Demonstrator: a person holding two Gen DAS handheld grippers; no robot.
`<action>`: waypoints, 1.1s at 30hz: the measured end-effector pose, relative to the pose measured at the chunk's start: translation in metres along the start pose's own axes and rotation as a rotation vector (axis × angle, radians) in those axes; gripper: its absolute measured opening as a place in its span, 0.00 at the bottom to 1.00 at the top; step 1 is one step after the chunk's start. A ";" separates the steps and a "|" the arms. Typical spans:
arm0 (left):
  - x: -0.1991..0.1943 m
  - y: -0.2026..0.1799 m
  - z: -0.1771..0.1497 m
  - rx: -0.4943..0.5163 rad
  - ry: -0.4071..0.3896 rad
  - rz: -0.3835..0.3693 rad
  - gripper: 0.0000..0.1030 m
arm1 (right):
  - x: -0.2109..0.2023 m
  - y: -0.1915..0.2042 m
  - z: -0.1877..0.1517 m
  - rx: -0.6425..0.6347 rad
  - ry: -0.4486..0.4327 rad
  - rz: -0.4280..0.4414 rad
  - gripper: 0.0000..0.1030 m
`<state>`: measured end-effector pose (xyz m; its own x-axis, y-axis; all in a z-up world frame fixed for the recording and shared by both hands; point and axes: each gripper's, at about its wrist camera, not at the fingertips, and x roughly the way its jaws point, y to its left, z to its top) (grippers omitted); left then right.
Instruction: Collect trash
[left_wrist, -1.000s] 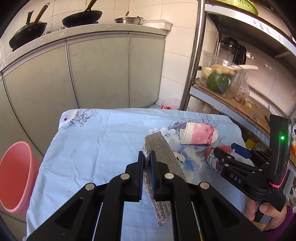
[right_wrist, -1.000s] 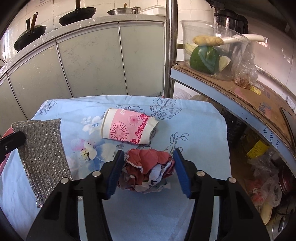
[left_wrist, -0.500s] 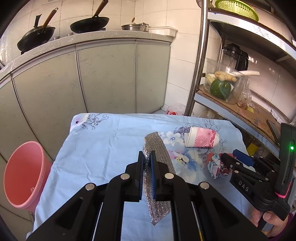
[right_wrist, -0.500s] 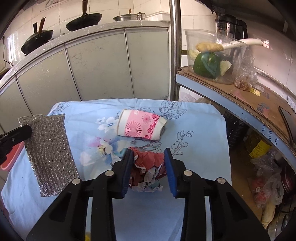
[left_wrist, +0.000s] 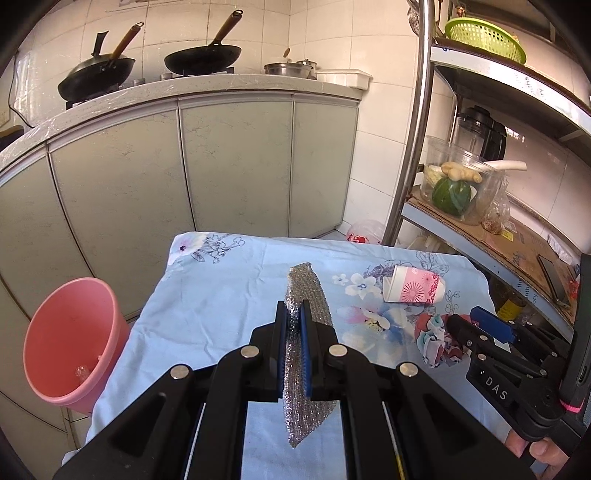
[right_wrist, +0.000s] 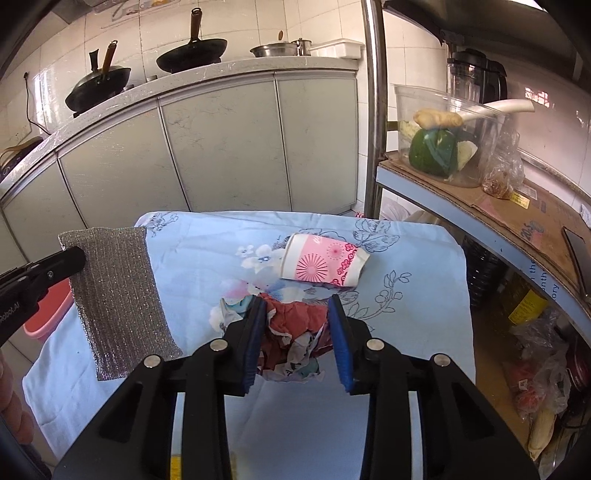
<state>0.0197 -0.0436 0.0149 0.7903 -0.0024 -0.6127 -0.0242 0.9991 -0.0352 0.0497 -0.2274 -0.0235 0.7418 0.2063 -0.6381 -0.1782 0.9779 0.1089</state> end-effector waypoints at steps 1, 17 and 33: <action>-0.001 0.002 0.000 -0.004 -0.001 0.002 0.06 | -0.001 0.002 0.001 -0.004 -0.001 0.003 0.34; -0.025 0.049 -0.002 -0.079 -0.033 0.086 0.06 | -0.013 0.062 0.012 -0.092 -0.031 0.099 0.34; -0.046 0.108 -0.006 -0.165 -0.068 0.187 0.06 | -0.010 0.140 0.027 -0.190 -0.028 0.217 0.34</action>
<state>-0.0233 0.0639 0.0342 0.8023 0.1899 -0.5660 -0.2685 0.9615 -0.0580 0.0353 -0.0913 0.0189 0.6899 0.4137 -0.5941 -0.4508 0.8876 0.0946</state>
